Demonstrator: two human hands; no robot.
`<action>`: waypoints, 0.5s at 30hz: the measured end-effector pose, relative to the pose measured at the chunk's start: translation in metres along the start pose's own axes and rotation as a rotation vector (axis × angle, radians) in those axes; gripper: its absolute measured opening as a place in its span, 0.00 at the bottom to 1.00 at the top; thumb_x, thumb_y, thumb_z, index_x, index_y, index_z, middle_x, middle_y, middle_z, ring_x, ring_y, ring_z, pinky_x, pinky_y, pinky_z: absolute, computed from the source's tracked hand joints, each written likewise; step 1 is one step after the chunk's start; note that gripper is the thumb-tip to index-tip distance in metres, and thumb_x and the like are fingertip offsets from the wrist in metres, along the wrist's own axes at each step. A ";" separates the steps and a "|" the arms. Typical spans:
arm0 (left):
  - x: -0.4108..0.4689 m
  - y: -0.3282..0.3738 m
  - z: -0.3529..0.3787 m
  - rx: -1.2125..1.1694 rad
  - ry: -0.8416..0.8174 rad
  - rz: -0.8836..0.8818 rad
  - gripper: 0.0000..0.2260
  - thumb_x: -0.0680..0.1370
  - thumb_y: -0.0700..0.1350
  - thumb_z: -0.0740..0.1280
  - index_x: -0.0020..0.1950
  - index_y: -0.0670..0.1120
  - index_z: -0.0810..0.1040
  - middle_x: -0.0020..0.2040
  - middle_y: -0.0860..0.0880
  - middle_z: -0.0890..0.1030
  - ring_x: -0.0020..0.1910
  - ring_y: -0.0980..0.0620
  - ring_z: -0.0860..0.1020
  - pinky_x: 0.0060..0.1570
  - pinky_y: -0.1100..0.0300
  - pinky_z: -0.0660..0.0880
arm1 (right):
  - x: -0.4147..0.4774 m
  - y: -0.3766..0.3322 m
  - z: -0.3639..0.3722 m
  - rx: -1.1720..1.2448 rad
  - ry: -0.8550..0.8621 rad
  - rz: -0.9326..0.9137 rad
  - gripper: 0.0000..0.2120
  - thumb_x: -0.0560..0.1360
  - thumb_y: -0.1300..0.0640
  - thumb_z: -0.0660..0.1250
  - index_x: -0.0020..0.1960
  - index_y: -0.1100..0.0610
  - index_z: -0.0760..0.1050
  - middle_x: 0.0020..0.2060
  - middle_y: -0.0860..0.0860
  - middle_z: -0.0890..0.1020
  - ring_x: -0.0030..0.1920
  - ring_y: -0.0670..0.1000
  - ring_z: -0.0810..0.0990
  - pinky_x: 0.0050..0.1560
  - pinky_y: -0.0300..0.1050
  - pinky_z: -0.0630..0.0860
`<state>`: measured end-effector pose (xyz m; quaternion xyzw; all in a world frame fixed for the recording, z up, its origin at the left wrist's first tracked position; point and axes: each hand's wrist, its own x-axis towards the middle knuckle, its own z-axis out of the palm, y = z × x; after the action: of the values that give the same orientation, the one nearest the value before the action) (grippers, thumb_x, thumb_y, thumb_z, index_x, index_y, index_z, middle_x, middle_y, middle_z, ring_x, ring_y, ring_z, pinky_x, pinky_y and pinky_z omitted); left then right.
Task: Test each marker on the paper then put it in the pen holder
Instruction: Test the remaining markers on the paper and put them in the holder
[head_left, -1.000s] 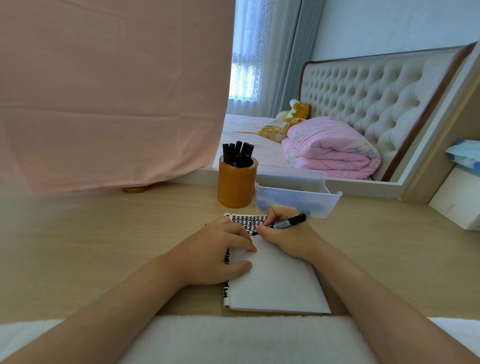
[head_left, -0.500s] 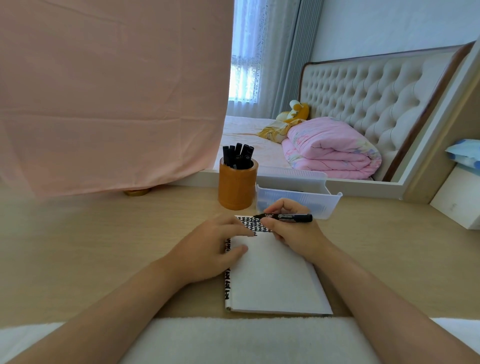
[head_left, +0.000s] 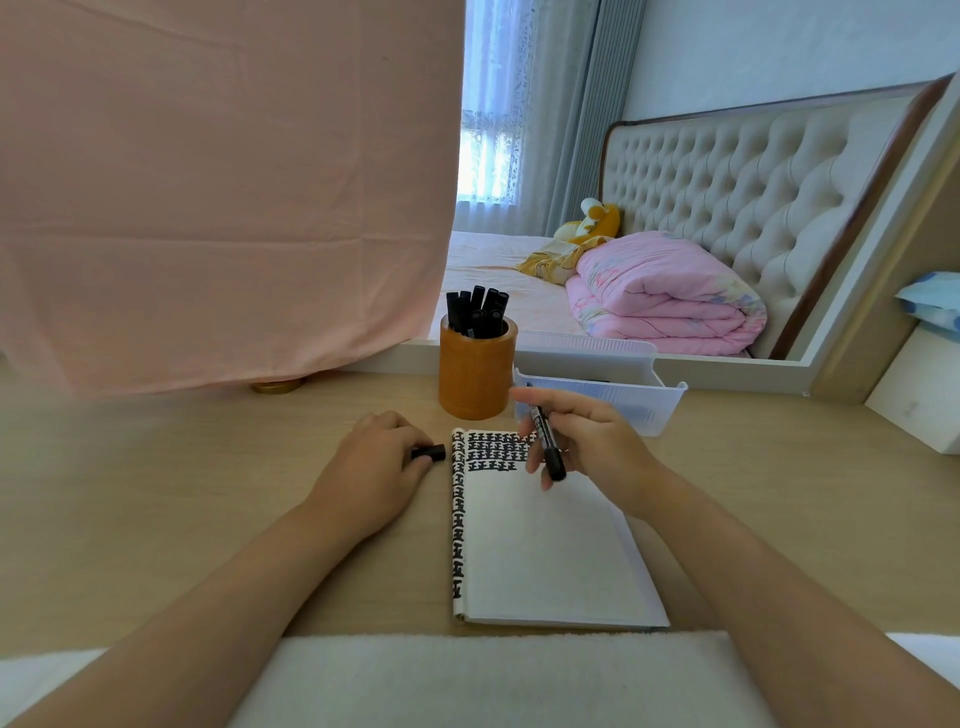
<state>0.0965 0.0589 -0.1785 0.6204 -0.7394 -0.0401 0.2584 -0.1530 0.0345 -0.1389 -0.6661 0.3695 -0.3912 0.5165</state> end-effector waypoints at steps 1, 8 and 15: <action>0.000 0.001 -0.001 -0.024 0.012 0.000 0.11 0.80 0.49 0.66 0.61 0.52 0.80 0.54 0.53 0.77 0.54 0.53 0.70 0.54 0.58 0.69 | 0.000 -0.001 0.000 -0.005 -0.004 -0.010 0.21 0.84 0.68 0.48 0.61 0.58 0.78 0.45 0.59 0.78 0.36 0.55 0.80 0.31 0.47 0.78; -0.005 0.017 -0.012 -0.236 0.124 0.086 0.11 0.77 0.43 0.70 0.57 0.56 0.80 0.48 0.61 0.80 0.47 0.60 0.76 0.50 0.62 0.72 | 0.001 0.000 0.004 -0.588 0.107 -0.096 0.11 0.80 0.61 0.66 0.53 0.45 0.73 0.43 0.45 0.78 0.38 0.44 0.76 0.42 0.37 0.74; -0.008 0.021 -0.013 -0.291 0.129 0.152 0.13 0.77 0.42 0.70 0.53 0.62 0.77 0.45 0.67 0.78 0.48 0.62 0.75 0.44 0.71 0.67 | -0.003 0.003 0.005 -0.887 0.182 -0.259 0.09 0.78 0.57 0.69 0.56 0.46 0.81 0.48 0.40 0.80 0.48 0.45 0.78 0.49 0.40 0.76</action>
<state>0.0839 0.0749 -0.1617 0.5199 -0.7525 -0.0872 0.3948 -0.1498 0.0387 -0.1435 -0.8261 0.4587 -0.3135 0.0948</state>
